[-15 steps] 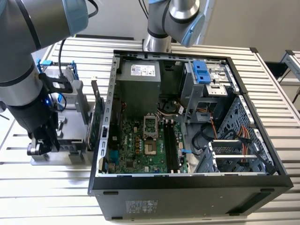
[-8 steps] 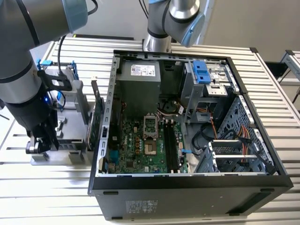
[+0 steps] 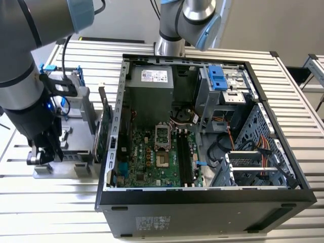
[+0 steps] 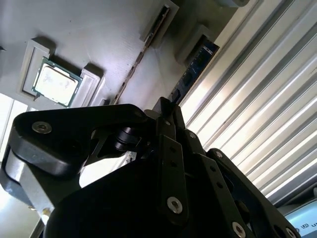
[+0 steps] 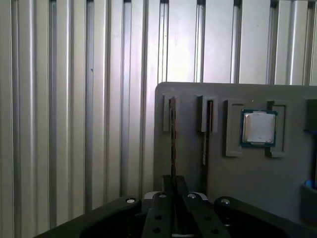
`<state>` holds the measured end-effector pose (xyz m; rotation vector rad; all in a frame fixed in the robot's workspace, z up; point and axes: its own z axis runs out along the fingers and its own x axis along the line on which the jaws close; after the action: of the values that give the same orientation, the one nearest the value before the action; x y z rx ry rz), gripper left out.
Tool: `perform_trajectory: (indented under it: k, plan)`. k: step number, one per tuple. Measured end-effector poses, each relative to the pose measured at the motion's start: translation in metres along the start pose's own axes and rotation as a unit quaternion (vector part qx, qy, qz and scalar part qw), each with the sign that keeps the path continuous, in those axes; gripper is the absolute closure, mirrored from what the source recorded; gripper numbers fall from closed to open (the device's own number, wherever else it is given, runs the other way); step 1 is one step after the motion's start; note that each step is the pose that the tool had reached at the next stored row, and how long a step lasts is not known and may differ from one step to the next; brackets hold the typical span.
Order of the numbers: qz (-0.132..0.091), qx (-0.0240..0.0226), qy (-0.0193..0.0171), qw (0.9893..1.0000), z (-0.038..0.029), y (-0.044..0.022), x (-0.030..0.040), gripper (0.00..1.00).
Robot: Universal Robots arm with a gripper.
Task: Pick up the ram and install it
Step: 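Pick up the ram and move it above insertion slot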
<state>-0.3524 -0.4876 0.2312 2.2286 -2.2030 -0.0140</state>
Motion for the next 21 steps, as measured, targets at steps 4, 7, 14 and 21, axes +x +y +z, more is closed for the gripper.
perform_trajectory:
  k: [4,7,14,21]
  plan:
    - [0.002,0.0000,-0.0005,1.0000,-0.0024,0.0000,0.0000,1.00]
    - [0.005,0.0000,-0.0011,1.0000,-0.0042,0.0000,0.0000,1.00]
    - [0.006,0.0000,-0.0012,1.0000,-0.0095,0.0001,0.0000,1.00]
    - [0.006,0.0000,-0.0012,1.0000,-0.0142,0.0002,0.0000,1.00]
